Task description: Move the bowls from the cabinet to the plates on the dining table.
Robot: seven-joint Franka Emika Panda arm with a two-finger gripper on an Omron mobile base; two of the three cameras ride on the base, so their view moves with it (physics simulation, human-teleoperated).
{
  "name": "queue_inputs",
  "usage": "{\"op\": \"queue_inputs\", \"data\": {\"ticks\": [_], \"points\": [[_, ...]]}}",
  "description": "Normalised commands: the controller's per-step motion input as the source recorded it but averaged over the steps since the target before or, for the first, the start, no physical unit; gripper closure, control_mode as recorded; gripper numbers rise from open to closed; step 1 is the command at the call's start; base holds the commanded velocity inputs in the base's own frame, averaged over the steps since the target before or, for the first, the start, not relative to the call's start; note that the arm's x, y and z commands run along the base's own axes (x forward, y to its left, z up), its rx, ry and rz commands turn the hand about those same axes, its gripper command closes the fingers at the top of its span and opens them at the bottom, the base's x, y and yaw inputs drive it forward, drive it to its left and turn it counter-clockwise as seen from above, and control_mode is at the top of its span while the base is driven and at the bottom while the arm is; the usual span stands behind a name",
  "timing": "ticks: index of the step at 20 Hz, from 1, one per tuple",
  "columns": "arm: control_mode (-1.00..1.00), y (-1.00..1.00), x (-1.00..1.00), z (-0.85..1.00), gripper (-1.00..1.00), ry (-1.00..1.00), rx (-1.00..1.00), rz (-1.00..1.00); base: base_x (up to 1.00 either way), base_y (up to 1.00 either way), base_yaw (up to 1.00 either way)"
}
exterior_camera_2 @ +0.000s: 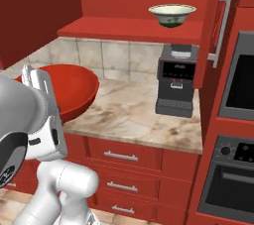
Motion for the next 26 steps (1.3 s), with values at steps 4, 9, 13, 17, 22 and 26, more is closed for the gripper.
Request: {"op": "queue_inputs", "data": {"ticks": [4,9,13,17,22,26], "points": [[1.0,0.0,0.0,0.0,1.0,0.0,0.0,0.0,-0.46,-0.14,0.22],[1.0,0.0,0.0,0.0,1.0,0.0,0.0,0.0,-0.09,-0.18,0.41],[1.0,0.0,0.0,0.0,1.0,0.0,0.0,0.0,-0.03,0.0,0.52],[1.0,0.0,0.0,0.0,1.0,0.0,0.0,0.0,-0.09,0.0,0.51],[1.0,0.0,0.0,0.0,1.0,0.0,0.0,0.0,-0.02,0.06,0.53],[1.0,0.0,0.0,0.0,1.0,0.0,0.0,0.0,0.0,0.08,0.54]]}}
